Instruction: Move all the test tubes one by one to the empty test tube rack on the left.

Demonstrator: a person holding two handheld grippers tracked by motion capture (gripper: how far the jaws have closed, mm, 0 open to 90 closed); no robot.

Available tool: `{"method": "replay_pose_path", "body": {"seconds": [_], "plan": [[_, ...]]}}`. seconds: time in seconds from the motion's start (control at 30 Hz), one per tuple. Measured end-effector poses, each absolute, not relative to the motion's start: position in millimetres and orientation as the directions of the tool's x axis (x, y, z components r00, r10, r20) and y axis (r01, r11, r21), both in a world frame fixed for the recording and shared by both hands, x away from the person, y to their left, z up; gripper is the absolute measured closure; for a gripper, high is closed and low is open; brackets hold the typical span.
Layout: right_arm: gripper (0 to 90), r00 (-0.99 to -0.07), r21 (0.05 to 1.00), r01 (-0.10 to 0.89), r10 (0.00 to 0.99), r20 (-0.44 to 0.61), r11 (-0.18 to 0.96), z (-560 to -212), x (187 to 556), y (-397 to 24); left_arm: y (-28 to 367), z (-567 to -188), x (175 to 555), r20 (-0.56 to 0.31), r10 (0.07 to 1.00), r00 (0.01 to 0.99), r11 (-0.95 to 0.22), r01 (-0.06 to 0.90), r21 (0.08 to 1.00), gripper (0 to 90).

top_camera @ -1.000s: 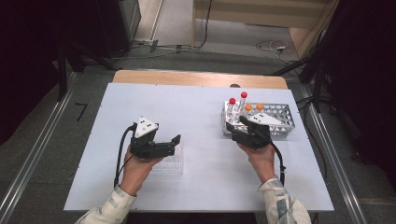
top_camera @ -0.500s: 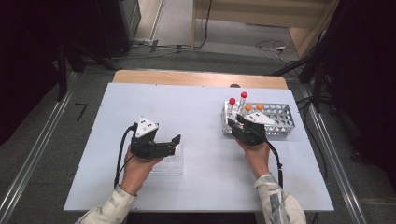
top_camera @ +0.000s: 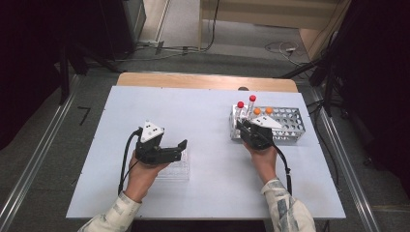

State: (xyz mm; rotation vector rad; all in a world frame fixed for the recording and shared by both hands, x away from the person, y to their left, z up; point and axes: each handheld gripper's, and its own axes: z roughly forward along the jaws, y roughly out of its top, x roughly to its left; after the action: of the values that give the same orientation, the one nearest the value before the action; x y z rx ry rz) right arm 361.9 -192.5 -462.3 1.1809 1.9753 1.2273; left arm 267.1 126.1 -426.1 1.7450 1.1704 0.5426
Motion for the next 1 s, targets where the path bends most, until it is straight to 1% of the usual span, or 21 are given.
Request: {"method": "replay_pose_path", "body": {"seconds": [0.3, 0.5, 0.73, 0.87, 1.0], "plan": [[72.9, -0.478, 0.903, 0.384, 0.878, 0.015, 0.194, -456.6, 360.9, -193.7, 126.4, -426.1, 267.4, -0.133, 0.885, 0.446, -0.107, 0.471, 0.875, 12.7], [73.1, -0.471, 0.923, 0.343, 0.882, 0.008, 0.174, -434.3, 354.0, -196.6, 126.8, -425.5, 267.2, -0.134, 0.887, 0.442, -0.100, 0.466, 0.879, 12.7], [73.3, -0.465, 0.944, 0.305, 0.885, 0.028, 0.130, -405.5, 342.4, -204.0, 127.4, -425.0, 267.2, -0.138, 0.886, 0.442, -0.095, 0.465, 0.880, 12.7], [73.3, -0.479, 0.948, 0.293, 0.877, 0.031, 0.126, -398.8, 337.5, -203.7, 126.9, -424.9, 267.4, -0.140, 0.885, 0.444, -0.094, 0.465, 0.880, 12.7], [73.2, -0.501, 0.943, 0.302, 0.865, 0.032, 0.140, -399.6, 335.6, -198.4, 126.6, -424.5, 267.4, -0.142, 0.884, 0.445, -0.092, 0.463, 0.882, 12.8]]}}
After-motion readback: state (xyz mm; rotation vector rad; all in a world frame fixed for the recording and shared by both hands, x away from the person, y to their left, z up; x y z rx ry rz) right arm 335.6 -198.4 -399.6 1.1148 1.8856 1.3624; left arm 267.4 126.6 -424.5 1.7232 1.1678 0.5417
